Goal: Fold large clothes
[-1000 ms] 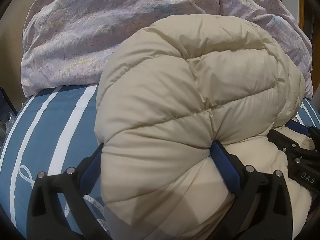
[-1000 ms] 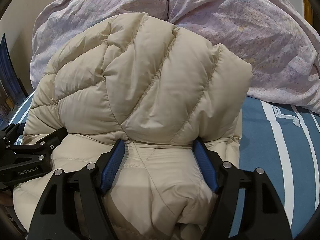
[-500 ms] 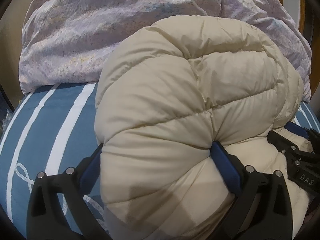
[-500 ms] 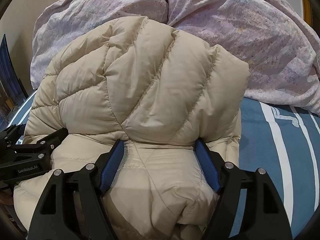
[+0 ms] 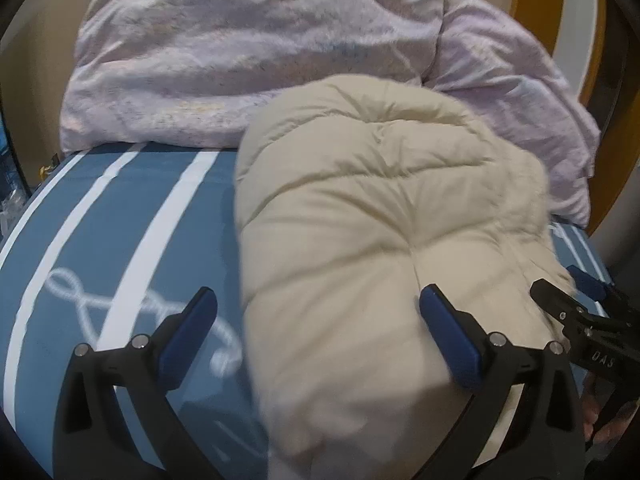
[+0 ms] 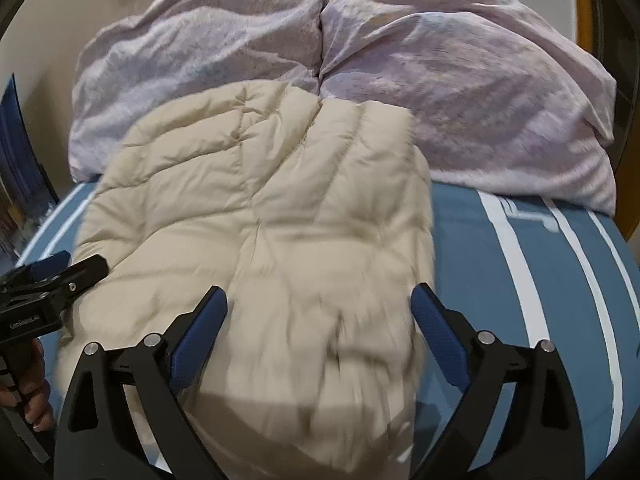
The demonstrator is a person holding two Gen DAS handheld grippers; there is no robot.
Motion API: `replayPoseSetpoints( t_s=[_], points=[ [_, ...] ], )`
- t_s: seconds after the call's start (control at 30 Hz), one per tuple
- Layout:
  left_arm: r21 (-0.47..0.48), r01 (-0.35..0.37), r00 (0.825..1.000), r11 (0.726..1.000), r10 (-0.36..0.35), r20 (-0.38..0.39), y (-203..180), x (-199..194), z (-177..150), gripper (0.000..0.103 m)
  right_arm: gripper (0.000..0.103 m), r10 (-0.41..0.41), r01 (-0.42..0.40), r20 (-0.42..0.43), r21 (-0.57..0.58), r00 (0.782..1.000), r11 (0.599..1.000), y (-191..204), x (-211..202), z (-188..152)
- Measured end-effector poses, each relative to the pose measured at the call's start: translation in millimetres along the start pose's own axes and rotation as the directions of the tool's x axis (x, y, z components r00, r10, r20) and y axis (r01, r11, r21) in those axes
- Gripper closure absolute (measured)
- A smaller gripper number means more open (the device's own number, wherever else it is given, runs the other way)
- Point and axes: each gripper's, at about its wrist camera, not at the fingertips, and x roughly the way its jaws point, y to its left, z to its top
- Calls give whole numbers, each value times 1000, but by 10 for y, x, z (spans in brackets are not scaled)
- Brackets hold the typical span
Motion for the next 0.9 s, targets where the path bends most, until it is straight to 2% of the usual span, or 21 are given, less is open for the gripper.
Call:
replayPoseSetpoints(
  t_s=[0.13, 0.33, 0.5, 0.67, 0.9],
  points=[
    [3, 8, 1000, 1000, -8, 10, 64, -414, -213, 2, 2, 3, -3, -7, 29, 1000, 1000, -7, -335, -191],
    [-17, 12, 1000, 1000, -12, -5, 135, -855, -632, 2, 1, -41, 42, 44, -16, 998, 999, 157, -855, -503],
    [-32, 4, 1000, 999, -4, -5, 159, -1216, -936, 2, 1, 12, -13, 56, 20, 998, 1000, 179, -1209, -765],
    [-11, 12, 1000, 1000, -12, 19, 73, -1558, -1118, 2, 1, 39, -42, 54, 57, 998, 998, 186, -1459, -1009],
    [13, 42, 999, 999, -42, 11, -75, -1859, -1274, 2, 1, 38, -41, 65, 48, 997, 998, 288, -1759, -1196]
  ],
)
